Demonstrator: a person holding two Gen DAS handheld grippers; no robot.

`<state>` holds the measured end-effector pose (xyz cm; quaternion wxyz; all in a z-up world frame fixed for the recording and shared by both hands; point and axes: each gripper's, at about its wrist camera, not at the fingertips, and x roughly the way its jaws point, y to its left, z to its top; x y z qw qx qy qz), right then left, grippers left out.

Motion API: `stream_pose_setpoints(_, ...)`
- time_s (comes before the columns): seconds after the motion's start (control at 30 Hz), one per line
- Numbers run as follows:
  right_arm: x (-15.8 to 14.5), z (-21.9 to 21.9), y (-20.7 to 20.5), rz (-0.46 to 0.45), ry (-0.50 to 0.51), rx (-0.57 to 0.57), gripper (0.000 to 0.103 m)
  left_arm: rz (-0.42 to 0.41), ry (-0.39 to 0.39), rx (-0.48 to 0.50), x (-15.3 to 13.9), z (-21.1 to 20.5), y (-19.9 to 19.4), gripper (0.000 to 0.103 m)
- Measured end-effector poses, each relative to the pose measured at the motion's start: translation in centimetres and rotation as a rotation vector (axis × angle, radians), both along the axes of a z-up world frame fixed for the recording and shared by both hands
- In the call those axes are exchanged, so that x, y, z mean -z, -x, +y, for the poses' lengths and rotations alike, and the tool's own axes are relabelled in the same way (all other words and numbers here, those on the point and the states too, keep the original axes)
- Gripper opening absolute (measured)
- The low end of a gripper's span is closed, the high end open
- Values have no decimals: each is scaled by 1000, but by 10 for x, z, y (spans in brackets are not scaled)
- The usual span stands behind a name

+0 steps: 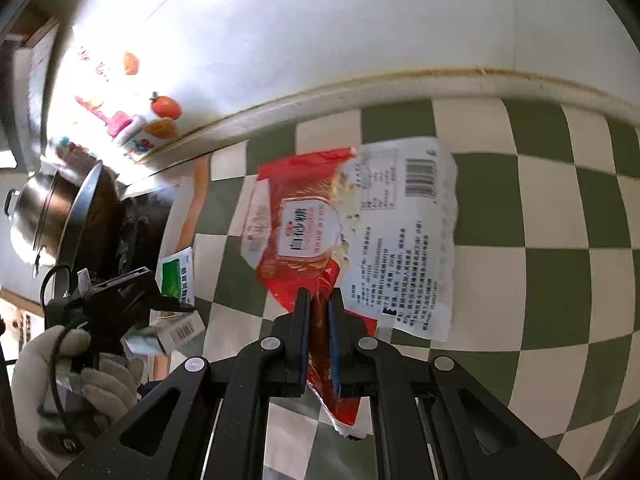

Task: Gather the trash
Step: 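Grasp the red sachet with the right tool while the left tool grasps the green box, then carry the green box and red sachet over the bin and open both tools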

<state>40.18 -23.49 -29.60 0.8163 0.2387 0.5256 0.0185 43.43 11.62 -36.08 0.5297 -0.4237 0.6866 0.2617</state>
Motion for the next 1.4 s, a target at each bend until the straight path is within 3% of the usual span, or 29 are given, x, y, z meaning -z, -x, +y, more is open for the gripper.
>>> stream_pose_setpoints(0.1, 1, 0, 1, 0, 8, -3, 9, -12, -56, 98, -4, -8, -4, 96)
stream_pose_setpoints(0.2, 0, 0, 5, -4, 26, -19, 9, -38, -99, 168, -9, -20, -5, 81)
stream_pose_setpoints(0.23, 0, -2, 7, -4, 29, -22, 8, -51, -120, 201, -13, -23, -2, 70)
stream_pose_setpoints(0.27, 0, -3, 10, -2, 31, -26, 9, -71, -158, 248, -18, -25, -1, 49)
stream_pose_setpoints(0.33, 1, -2, 14, -1, 41, -35, 8, -115, -211, 334, -25, -30, 4, 21)
stream_pose_setpoints(0.47, 4, 4, 23, 8, 56, -63, 9, -163, -266, 435, -29, -28, 28, 20)
stream_pose_setpoints(0.67, 2, 26, 40, 10, 81, -138, 8, -237, -410, 581, -44, -27, 92, 20)
stream_pose_setpoints(0.83, -7, 63, 55, -6, 99, -235, 8, -302, -500, 609, -55, 5, 144, 20)
stream_pose_setpoints(1.0, -14, 128, 81, -23, 99, -383, 8, -370, -540, 568, -74, 38, 204, 20)
stream_pose_setpoints(1.13, -10, 198, 117, -19, 71, -547, 8, -388, -552, 483, -95, 73, 268, 20)
stream_pose_setpoints(1.3, 23, 295, 180, 26, 37, -760, 8, -289, -548, 327, -67, 147, 363, 20)
stream_pose_setpoints(1.4, 65, 358, 228, 60, 32, -885, 8, -209, -493, 235, -17, 196, 417, 20)
